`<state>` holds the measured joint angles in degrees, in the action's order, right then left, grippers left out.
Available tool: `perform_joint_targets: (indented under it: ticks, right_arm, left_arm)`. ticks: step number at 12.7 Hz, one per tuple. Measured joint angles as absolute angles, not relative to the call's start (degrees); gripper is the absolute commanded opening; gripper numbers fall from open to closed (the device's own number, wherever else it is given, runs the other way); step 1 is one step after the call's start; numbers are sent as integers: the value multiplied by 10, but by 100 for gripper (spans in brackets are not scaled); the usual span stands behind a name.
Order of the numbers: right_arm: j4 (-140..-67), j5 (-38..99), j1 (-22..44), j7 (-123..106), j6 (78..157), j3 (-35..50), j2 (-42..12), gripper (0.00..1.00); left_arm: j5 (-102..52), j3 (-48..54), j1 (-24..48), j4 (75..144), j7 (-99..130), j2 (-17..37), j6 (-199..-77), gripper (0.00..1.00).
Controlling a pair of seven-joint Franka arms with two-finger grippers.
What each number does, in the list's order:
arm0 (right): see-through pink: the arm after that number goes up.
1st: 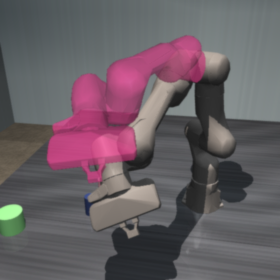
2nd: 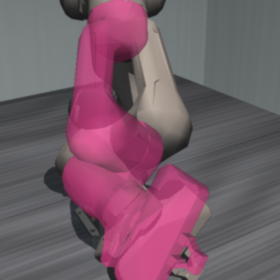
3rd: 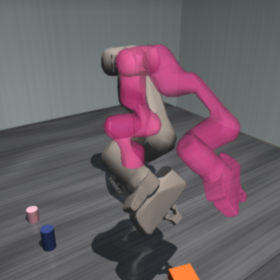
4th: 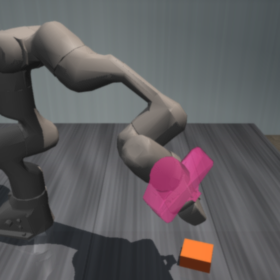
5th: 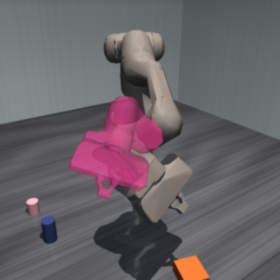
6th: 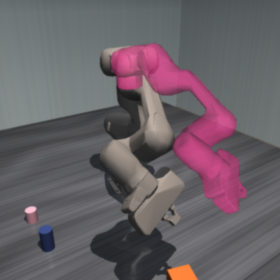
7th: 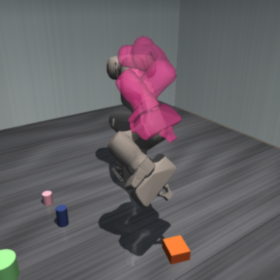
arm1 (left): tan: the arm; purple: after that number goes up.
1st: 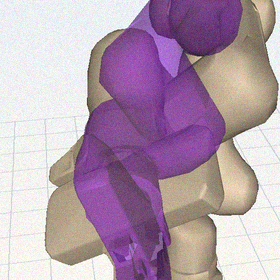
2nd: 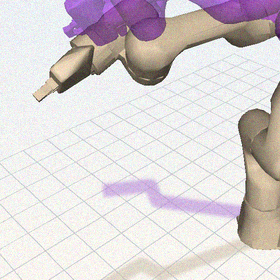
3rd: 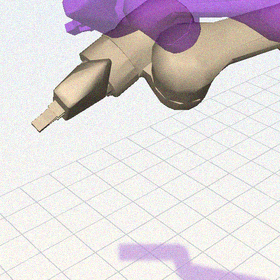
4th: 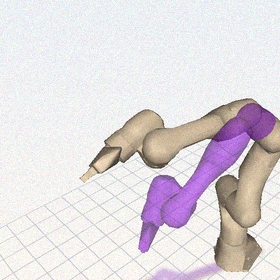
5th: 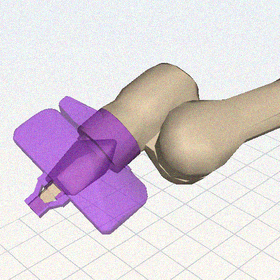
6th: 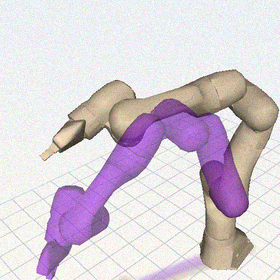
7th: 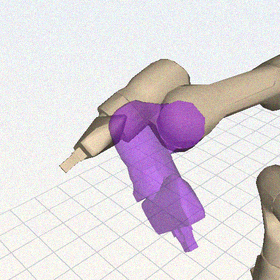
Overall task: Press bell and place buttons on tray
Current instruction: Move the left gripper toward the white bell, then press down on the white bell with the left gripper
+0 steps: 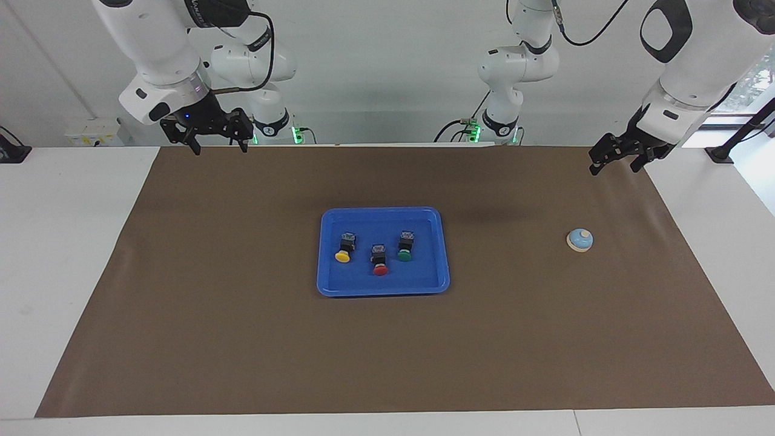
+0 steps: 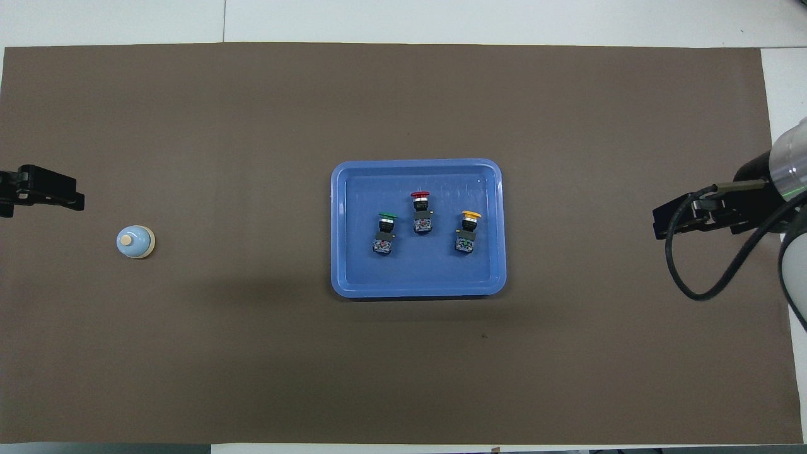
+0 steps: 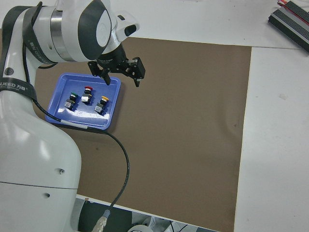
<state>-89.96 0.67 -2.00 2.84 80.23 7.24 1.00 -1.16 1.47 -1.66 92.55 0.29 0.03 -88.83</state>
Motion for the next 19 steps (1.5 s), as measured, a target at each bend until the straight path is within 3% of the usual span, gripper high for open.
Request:
perform_joint_targets:
  ticks: [1, 4, 13, 19]
  right_arm:
    - [-900, 7, -20, 28, 802, 72, 10, 100]
    - [-900, 7, -20, 28, 802, 72, 10, 100]
    - [-900, 7, -20, 28, 802, 72, 10, 100]
    - [-900, 7, -20, 28, 802, 72, 10, 100]
  left_arm:
    - [-12, 14, -17, 927, 3, 0, -889, 0]
    - [-11, 3, -30, 962, 3, -7, -908, 0]
    - [-11, 1, -51, 1190, -36, -8, -1115, 0]
    - [-11, 0, -75, 1205, -68, 37, -1203, 0]
